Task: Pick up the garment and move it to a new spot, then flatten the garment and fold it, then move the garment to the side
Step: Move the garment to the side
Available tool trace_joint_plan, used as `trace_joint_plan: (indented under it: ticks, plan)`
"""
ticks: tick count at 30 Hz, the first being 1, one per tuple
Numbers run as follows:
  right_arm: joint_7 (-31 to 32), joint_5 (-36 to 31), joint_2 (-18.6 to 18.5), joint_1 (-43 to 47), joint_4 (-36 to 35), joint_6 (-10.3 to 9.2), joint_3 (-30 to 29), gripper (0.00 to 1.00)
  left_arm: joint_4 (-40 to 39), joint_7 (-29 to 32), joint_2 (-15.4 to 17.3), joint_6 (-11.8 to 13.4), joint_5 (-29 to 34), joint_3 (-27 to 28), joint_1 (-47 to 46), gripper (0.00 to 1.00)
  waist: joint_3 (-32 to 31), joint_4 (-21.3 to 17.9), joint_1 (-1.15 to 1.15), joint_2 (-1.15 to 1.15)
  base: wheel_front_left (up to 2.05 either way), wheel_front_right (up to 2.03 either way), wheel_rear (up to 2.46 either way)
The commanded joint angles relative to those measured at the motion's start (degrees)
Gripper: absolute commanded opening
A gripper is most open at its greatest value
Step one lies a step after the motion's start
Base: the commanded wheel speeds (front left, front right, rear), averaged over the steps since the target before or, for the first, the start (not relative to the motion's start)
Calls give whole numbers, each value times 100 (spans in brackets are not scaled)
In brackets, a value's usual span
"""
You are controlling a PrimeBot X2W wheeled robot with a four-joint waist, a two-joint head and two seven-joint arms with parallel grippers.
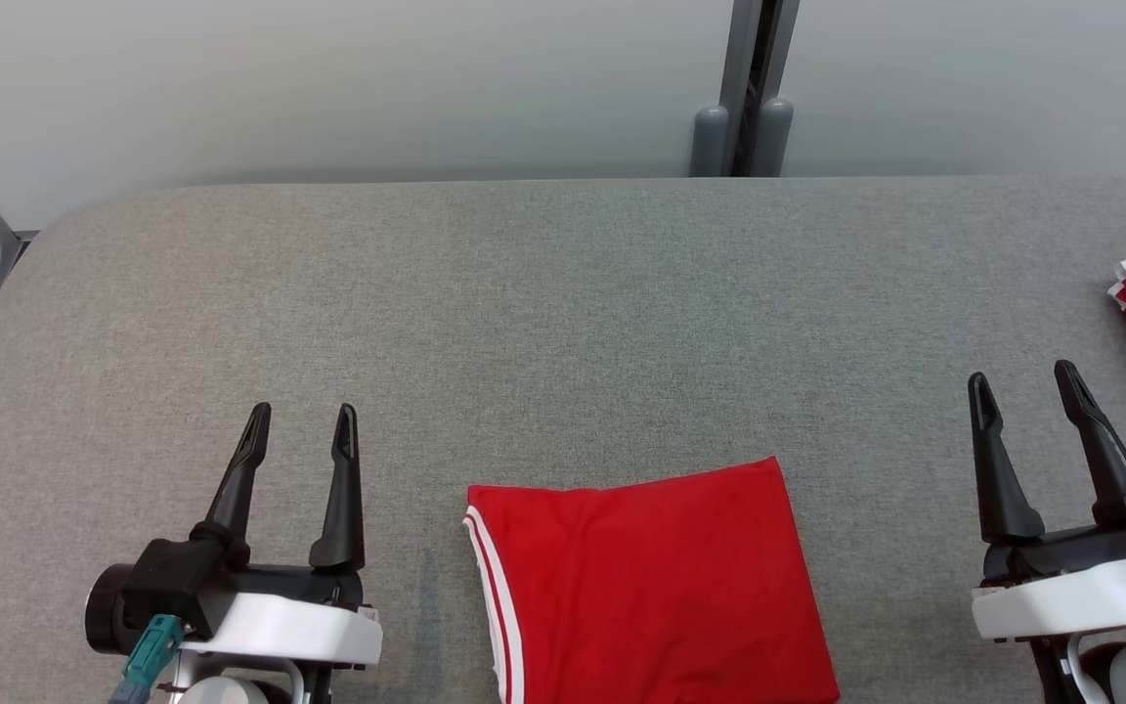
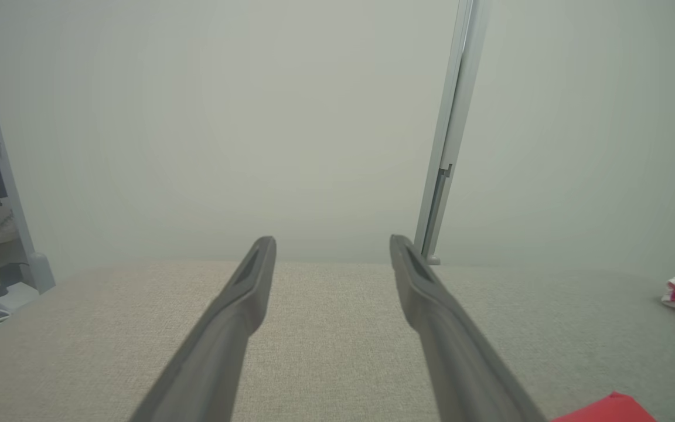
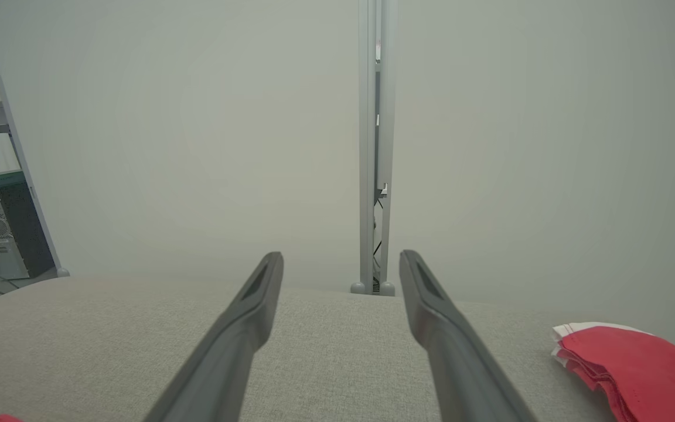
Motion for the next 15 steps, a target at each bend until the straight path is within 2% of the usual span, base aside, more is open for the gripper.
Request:
trace_joint_plan:
  ticks: [1,15]
  plan:
    - [-29,-2,-12,26,28,-2,-7,100,5,-15,23,18,-12,23,-5,100,0,3,0,0,0,0,0]
    - [-29,18,12,13,79,-2,14,100,16,-15,23,-1,-1,43,-15,100,6,12,0,0,0,0,0]
